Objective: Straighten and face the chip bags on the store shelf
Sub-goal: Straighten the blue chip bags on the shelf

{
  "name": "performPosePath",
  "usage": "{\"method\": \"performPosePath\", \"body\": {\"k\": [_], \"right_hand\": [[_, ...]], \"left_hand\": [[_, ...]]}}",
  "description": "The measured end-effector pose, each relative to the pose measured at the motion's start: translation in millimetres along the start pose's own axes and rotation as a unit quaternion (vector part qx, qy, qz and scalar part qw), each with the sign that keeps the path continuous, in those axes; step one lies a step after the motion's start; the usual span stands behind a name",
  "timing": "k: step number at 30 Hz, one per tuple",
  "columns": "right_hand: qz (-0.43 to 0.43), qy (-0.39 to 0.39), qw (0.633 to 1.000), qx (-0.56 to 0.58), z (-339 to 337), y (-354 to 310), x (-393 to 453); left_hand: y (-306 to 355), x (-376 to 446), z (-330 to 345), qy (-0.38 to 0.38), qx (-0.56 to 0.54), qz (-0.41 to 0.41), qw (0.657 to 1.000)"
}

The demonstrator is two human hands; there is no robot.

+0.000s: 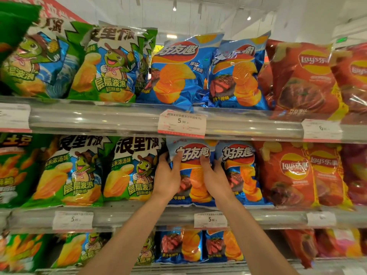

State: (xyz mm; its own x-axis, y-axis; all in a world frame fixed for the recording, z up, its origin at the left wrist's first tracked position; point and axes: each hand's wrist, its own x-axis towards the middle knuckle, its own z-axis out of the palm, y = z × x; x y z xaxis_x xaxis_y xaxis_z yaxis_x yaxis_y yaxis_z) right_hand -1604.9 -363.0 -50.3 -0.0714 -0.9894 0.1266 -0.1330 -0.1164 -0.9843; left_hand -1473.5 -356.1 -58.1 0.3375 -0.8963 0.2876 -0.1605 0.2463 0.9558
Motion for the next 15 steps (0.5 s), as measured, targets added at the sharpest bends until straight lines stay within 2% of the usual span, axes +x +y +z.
{"method": "performPosePath", "body": {"k": [5, 9, 12, 15], "right_hand": [[0.045, 0.001, 0.998, 0.053, 8, -11, 13], [0.104, -0.026, 0.993, 0.059, 8, -7, 24], [0.108, -0.065, 0.99, 0.059, 7, -2, 29], [0.102, -0.068, 0.99, 0.065, 9, 1, 31]], "left_hand": [[-7, 11, 5, -0.018, 0.013, -0.02, 1.0], [-3, 16, 4, -0.058, -0.02, -0.096, 0.993], [-5, 17, 5, -0.043, -0.018, -0.08, 0.996], [-7, 18, 6, -0.037, -0.013, -0.083, 0.996]]}}
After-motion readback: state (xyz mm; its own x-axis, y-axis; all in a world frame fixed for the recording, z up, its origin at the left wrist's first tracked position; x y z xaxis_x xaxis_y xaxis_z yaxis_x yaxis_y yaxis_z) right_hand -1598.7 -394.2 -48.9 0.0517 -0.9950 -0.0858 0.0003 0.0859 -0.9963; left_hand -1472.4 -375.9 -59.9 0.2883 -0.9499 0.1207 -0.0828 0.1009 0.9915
